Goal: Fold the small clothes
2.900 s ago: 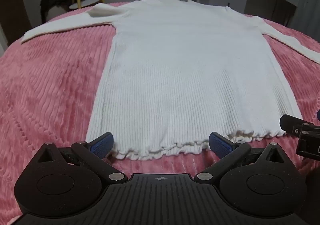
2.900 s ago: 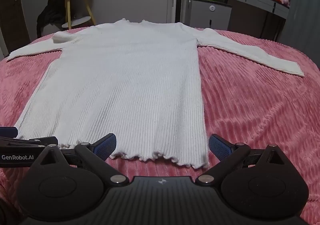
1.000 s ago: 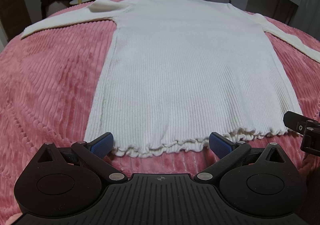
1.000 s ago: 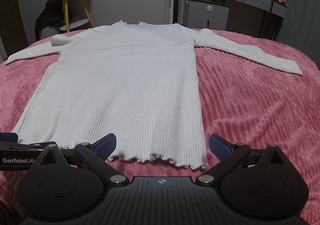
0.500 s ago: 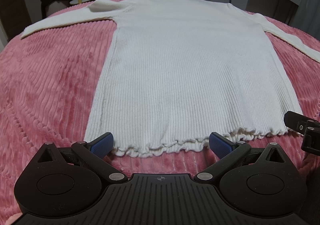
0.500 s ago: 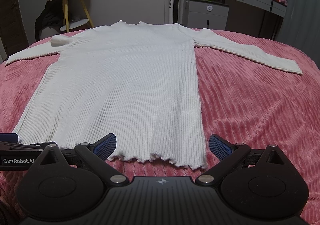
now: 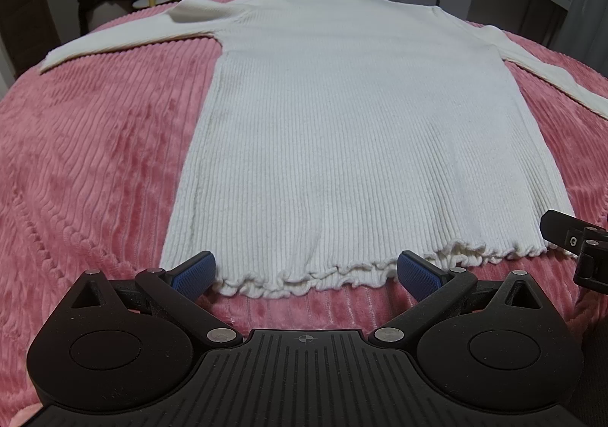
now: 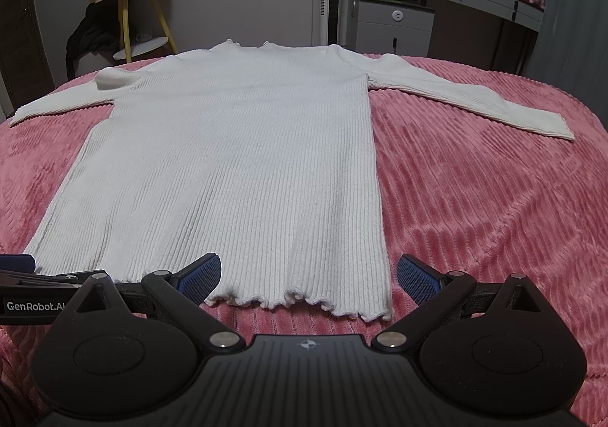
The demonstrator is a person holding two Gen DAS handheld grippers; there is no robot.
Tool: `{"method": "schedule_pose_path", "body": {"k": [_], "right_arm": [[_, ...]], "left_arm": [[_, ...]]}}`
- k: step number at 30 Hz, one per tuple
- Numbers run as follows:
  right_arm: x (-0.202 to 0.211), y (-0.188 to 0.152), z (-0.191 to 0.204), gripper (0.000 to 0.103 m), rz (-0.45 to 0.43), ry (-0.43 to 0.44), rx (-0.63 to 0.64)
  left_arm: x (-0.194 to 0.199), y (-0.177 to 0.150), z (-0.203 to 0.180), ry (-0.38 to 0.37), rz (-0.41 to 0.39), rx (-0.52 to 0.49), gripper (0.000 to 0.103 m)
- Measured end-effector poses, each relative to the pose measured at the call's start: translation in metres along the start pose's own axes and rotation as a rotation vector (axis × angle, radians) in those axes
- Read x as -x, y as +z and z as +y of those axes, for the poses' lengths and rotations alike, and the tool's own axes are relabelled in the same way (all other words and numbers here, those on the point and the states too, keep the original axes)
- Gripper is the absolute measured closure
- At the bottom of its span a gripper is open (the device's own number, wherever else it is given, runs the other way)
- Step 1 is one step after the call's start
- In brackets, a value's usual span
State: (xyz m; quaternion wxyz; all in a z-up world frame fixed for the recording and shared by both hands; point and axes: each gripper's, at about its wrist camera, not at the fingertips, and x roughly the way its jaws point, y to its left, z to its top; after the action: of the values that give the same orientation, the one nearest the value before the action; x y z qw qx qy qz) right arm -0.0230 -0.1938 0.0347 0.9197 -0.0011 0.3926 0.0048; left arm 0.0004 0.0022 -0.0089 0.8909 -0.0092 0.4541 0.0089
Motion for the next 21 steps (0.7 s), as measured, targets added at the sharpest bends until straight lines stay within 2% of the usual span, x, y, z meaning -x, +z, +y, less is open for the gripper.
{"method": "schedule_pose_path", "body": {"k": [21], "right_arm": [[0.0006,-0.0004,-0.0017,0.004,-0.002,0.004,-0.003]], "left_arm": [[0.0002,0.0008,0.0002,-0.001,0.001,0.001,0.000]]}}
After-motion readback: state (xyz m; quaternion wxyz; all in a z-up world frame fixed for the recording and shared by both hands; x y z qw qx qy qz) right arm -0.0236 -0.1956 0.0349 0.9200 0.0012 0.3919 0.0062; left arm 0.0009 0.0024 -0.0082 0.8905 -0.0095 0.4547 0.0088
